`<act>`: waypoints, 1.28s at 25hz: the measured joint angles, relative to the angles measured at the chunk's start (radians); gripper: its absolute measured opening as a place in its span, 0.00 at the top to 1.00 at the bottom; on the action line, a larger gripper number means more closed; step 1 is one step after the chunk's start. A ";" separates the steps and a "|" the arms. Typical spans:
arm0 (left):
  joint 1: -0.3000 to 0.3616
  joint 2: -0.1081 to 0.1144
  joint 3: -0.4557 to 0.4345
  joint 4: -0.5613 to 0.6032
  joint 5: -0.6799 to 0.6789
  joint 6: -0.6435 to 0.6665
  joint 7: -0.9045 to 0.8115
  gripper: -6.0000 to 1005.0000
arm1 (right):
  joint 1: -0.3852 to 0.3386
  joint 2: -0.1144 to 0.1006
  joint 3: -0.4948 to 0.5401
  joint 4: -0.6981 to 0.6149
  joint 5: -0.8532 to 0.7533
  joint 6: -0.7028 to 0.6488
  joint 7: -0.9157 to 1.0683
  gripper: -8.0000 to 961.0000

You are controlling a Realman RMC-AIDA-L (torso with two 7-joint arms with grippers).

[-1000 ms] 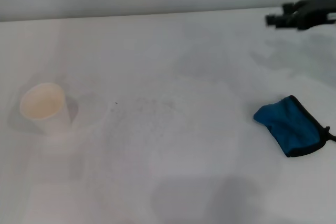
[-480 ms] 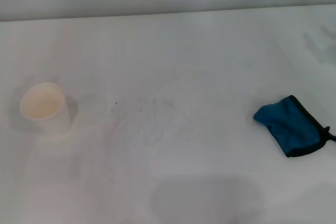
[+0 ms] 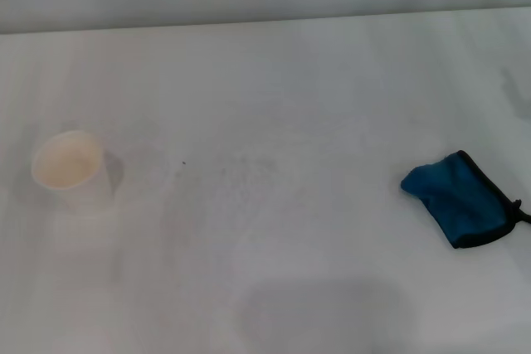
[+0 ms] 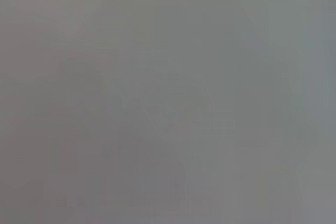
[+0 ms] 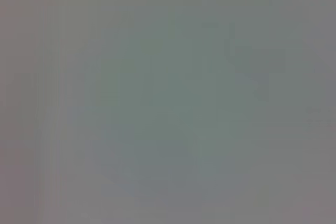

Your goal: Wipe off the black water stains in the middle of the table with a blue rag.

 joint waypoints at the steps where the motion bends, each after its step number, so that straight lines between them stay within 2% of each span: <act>1: -0.002 -0.001 0.000 0.002 0.000 -0.004 0.011 0.34 | -0.002 0.000 0.001 0.008 0.001 -0.007 -0.012 0.33; 7: -0.007 -0.003 0.000 0.038 -0.058 -0.020 0.067 0.34 | -0.003 0.003 0.004 0.049 0.003 -0.057 -0.074 0.33; 17: -0.006 -0.004 0.000 0.103 -0.124 -0.040 0.097 0.34 | -0.012 0.003 0.006 0.055 0.013 -0.062 -0.100 0.34; 32: -0.023 0.000 0.000 0.112 -0.147 -0.090 0.106 0.34 | -0.020 0.003 0.054 0.071 0.016 -0.041 -0.134 0.34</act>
